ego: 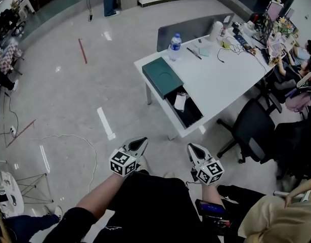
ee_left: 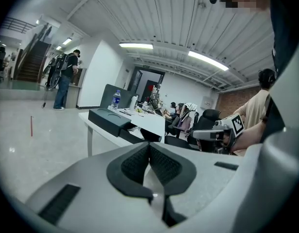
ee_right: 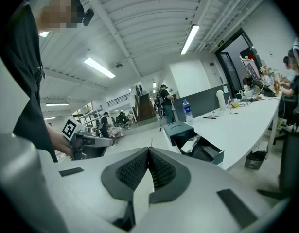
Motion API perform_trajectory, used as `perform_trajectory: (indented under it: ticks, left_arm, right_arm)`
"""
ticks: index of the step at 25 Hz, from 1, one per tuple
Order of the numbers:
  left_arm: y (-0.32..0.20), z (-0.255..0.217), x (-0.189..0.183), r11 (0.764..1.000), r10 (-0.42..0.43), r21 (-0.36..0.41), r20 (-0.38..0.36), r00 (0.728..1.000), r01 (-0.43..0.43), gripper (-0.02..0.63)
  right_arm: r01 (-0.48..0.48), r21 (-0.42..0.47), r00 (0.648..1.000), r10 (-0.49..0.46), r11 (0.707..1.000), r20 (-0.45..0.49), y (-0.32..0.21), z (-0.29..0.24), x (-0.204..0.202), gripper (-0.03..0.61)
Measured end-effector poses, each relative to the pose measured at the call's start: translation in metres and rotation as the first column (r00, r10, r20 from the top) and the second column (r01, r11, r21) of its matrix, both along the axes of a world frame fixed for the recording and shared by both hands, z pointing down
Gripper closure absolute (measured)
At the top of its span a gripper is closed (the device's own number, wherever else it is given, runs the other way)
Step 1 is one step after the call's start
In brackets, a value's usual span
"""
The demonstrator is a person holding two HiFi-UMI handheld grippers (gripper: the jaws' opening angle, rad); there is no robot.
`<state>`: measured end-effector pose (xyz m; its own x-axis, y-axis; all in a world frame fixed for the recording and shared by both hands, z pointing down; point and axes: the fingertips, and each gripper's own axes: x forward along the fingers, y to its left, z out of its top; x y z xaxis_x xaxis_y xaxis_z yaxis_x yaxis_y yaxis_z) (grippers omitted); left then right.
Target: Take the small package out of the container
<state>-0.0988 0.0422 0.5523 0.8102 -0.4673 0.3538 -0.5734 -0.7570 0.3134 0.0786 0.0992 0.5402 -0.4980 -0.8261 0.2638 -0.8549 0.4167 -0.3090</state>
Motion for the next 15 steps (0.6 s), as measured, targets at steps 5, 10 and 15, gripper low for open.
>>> perform_trajectory:
  ticks: [5,10,15]
  left_arm:
    - [-0.02,-0.004,-0.012,0.999,0.041,-0.004,-0.02,0.999,-0.041,0.604]
    - [-0.039,-0.004,-0.027,0.998,0.07,0.003,-0.026,0.997,-0.07,0.604]
    - [-0.055,-0.008,-0.036,0.996,0.087,0.019,-0.038,0.996,-0.086,0.604]
  right_arm:
    - [-0.053,-0.009,0.997,0.053,0.999,-0.05,-0.014,-0.004,-0.012,0.554]
    - [-0.13,-0.019,0.988,0.128,0.991,-0.082,-0.03,-0.004,-0.015,0.552]
    - [-0.18,-0.014,0.978,0.178,0.983,-0.105,-0.047,-0.009,-0.014,0.552]
